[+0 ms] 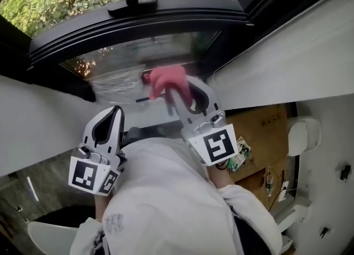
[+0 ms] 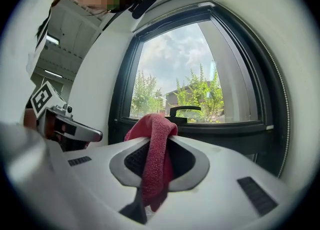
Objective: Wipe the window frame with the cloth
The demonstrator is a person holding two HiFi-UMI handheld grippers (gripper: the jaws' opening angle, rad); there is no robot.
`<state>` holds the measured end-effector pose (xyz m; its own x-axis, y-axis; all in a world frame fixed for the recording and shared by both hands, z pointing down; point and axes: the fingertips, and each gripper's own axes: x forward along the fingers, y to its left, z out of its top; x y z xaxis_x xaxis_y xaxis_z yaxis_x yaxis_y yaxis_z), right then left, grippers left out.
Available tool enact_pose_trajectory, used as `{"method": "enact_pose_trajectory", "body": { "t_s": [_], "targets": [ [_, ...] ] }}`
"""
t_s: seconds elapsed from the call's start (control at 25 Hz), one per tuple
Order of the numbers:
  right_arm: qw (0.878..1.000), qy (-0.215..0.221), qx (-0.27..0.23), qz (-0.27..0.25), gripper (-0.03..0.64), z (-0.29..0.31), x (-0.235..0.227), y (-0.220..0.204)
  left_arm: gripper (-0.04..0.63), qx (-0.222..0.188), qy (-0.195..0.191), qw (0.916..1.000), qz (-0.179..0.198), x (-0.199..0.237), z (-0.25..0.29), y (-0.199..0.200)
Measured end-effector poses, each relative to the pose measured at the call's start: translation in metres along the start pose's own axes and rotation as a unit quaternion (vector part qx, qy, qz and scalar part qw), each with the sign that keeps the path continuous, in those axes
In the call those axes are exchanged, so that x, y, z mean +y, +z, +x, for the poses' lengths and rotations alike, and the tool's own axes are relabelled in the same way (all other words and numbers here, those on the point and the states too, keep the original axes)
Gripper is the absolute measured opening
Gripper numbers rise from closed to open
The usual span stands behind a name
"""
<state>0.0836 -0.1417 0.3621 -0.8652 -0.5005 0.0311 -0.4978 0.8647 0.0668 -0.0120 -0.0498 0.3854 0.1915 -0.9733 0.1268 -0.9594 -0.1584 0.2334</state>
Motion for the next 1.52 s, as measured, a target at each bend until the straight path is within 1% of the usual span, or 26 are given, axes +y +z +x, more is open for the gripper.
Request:
{"method": "enact_pose_trajectory", "body": {
  "t_s": [0.12, 0.32, 0.44, 0.56, 0.84, 1.52],
  "targets": [
    [1.0, -0.015, 0.012, 0.002, 0.071, -0.014, -0.005, -0.011, 0.009, -0.005, 0.022, 0.9997, 0.007, 0.009, -0.006, 0.004],
    [0.998, -0.029, 0.04, -0.026, 0.071, -0.029, -0.013, -0.027, 0.009, -0.023, 0.073, 0.997, 0.013, 0.032, -0.029, 0.007],
    [0.998, -0.033, 0.047, -0.023, 0.071, -0.034, -0.01, -0.033, 0.009, -0.019, 0.103, 0.9944, 0.008, 0.044, -0.049, 0.0],
    [0.998, -0.026, 0.049, -0.024, 0.071, -0.035, -0.005, -0.033, 0.009, -0.015, 0.121, 0.9926, 0.005, 0.049, -0.06, -0.004],
    [0.998, -0.002, 0.057, -0.027, 0.071, -0.033, 0.011, -0.036, 0.009, -0.02, 0.126, 0.9919, 0.004, 0.046, -0.067, -0.005],
    [0.997, 0.01, 0.069, -0.032, 0.071, -0.037, 0.022, -0.037, 0.009, -0.017, 0.131, 0.9912, -0.004, 0.043, -0.079, -0.009]
  ]
}}
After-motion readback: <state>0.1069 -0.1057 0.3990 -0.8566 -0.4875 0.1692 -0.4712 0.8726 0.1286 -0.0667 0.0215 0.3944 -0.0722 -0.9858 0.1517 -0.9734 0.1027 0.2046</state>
